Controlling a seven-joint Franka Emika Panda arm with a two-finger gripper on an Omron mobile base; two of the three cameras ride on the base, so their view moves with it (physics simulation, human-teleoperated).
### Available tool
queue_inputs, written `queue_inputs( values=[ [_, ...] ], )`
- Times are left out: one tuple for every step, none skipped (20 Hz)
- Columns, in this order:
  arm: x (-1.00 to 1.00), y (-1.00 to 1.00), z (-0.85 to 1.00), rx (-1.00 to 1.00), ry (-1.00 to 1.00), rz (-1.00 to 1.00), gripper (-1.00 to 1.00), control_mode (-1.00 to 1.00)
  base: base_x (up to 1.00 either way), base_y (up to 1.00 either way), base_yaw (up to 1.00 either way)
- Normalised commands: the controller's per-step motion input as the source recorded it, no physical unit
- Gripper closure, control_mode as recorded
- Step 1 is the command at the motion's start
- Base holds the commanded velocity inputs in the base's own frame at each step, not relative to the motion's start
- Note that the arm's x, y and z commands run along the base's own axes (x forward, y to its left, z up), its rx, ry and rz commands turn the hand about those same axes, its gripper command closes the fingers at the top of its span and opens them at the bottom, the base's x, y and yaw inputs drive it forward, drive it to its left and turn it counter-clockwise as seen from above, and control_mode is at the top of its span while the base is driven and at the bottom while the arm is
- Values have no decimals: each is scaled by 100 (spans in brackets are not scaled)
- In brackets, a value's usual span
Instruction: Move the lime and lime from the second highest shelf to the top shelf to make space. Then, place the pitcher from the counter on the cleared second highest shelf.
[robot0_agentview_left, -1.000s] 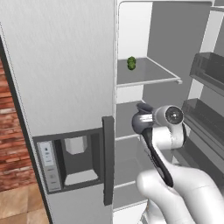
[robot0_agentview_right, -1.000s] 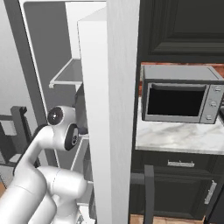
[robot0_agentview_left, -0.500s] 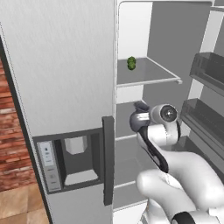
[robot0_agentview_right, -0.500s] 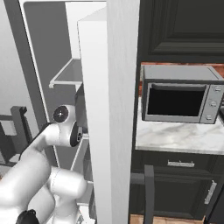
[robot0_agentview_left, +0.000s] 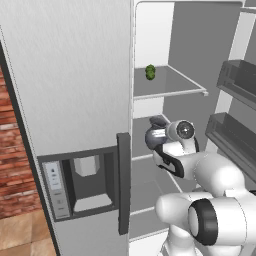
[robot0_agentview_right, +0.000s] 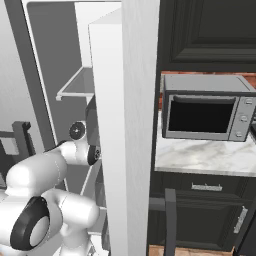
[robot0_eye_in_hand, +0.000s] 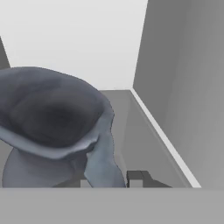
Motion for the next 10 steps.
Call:
queue_inputs(
  values=[
    [44, 0, -11, 0, 0, 0, 100, -100, 0, 0, 0],
    [44, 0, -11, 0, 0, 0, 100, -100, 0, 0, 0],
    [44, 0, -10, 0, 0, 0, 100, -100, 0, 0, 0],
    [42, 0, -10, 0, 0, 0, 100, -100, 0, 0, 0],
    [42, 0, -10, 0, 0, 0, 100, -100, 0, 0, 0],
    [41, 0, -10, 0, 0, 0, 100, -100, 0, 0, 0],
    [41, 0, -10, 0, 0, 0, 100, -100, 0, 0, 0],
    [41, 0, -9, 0, 0, 0, 100, -100, 0, 0, 0],
    [41, 0, -9, 0, 0, 0, 100, -100, 0, 0, 0],
    [42, 0, -9, 0, 0, 0, 100, -100, 0, 0, 0]
  ],
)
